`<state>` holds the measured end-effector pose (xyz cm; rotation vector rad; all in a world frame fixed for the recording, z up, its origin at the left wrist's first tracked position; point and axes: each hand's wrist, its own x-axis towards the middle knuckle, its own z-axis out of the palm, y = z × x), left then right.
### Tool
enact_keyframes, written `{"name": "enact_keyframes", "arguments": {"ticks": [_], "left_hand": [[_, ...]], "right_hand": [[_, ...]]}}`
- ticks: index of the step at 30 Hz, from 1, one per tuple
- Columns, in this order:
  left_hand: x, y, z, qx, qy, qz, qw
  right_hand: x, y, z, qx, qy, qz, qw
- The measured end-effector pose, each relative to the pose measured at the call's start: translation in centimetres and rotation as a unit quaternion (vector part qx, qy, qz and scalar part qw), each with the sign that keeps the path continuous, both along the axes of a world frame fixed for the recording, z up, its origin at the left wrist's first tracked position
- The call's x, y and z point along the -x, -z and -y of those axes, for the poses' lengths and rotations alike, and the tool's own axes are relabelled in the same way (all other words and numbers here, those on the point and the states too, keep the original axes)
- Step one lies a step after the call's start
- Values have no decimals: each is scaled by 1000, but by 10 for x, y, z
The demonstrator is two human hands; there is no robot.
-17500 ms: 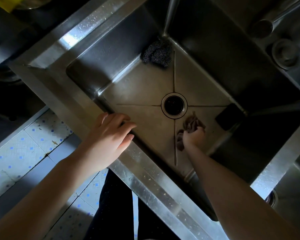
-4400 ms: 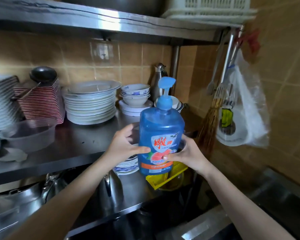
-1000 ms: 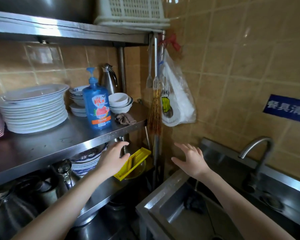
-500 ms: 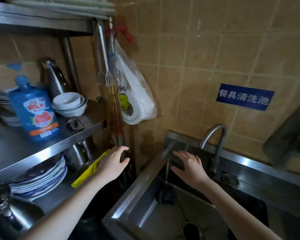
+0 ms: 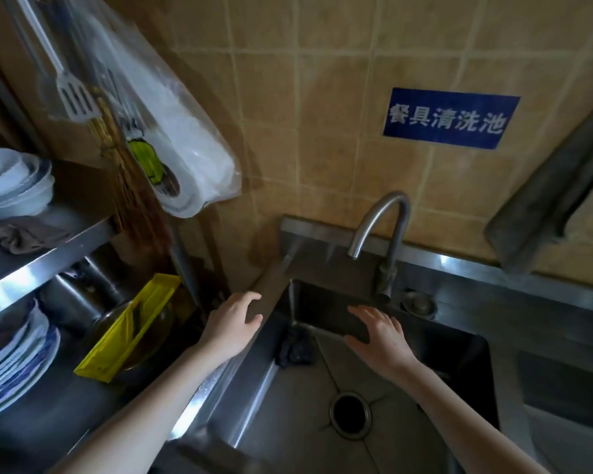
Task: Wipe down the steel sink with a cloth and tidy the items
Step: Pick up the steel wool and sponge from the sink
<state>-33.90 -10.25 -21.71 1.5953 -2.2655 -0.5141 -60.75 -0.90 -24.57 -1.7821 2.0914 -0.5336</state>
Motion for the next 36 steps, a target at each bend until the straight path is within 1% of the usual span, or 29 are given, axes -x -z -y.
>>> {"name": "enact_keyframes", "arguments": {"ticks": [8,14,19,21,26,27,29,32,36], "left_hand": [[42,65,26,-54,23,15,998],[61,113,45,-104,-1,40,994],[66,154,65,-119,-28,65,990],[71,170,73,-101,-23,91,990],[93,205,78,36,47,153,986],[97,214,77,38,51,154,986],[105,231,76,-6,50,153,987],[113,257,82,-76,19,144,986],[121,284,94,-137,-22,136,981]], "right_hand": [[28,67,10,-76,44,20,996],[35,115,35,-105,40,11,994],[37,153,56,-122,52,29,991],[40,168,63,-129,55,37,989],[42,203,78,-168,53,42,983],[42,209,79,-178,52,42,982],[44,220,79,-192,53,43,979],[51,233,77,-203,56,37,977],[62,248,75,-213,75,44,973]]}}
